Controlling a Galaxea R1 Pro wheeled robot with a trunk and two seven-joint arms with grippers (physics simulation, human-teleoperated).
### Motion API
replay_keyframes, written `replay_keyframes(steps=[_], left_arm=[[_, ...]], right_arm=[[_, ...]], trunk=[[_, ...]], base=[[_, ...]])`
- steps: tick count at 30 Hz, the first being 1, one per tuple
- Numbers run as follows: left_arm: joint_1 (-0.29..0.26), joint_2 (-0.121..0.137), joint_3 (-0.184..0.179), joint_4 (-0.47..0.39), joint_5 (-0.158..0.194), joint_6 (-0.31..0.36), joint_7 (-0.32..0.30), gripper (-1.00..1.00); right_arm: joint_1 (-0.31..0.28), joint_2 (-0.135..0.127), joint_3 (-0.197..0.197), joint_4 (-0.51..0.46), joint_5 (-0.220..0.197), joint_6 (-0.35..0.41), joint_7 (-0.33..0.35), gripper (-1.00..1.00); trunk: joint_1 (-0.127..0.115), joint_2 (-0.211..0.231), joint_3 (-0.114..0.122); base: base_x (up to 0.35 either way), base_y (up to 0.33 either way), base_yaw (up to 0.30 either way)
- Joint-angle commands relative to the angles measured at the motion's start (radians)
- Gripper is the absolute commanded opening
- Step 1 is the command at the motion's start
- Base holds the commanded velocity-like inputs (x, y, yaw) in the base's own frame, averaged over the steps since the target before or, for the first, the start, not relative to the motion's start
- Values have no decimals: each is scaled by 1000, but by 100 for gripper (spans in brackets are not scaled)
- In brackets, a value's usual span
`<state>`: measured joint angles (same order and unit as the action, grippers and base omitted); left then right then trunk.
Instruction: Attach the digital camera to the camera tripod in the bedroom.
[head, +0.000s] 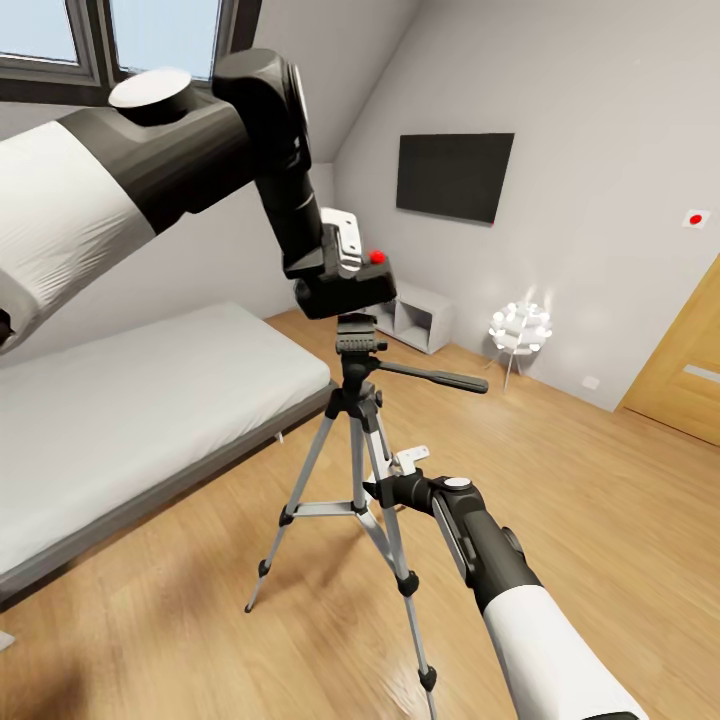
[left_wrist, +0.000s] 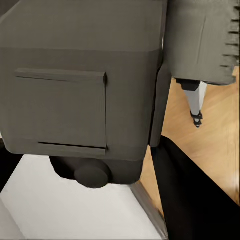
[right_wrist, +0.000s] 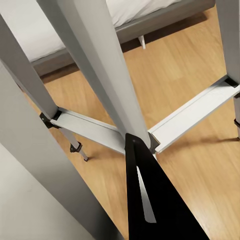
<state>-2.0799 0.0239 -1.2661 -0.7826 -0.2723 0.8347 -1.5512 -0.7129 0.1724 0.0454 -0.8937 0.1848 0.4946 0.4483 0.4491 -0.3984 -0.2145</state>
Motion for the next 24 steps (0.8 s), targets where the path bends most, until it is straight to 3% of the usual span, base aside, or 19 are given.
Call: replay_keyframes(steps=[1, 6, 24], left_arm=[[-2, 1, -4, 1, 15, 7, -9, -100], [-2, 1, -8, 16, 62, 7, -9, -100], [-2, 7, -10, 31, 102, 8, -10, -100]], right_arm=[[0, 1, -1, 7, 71, -4, 6, -100], [0, 1, -1, 7, 71, -4, 7, -100], [0, 1, -1, 7, 71, -4, 6, -100]], trunk=[[1, -2, -2], [1, -2, -2], [1, -2, -2]], base=[[0, 0, 0], [0, 0, 0], [0, 0, 0]])
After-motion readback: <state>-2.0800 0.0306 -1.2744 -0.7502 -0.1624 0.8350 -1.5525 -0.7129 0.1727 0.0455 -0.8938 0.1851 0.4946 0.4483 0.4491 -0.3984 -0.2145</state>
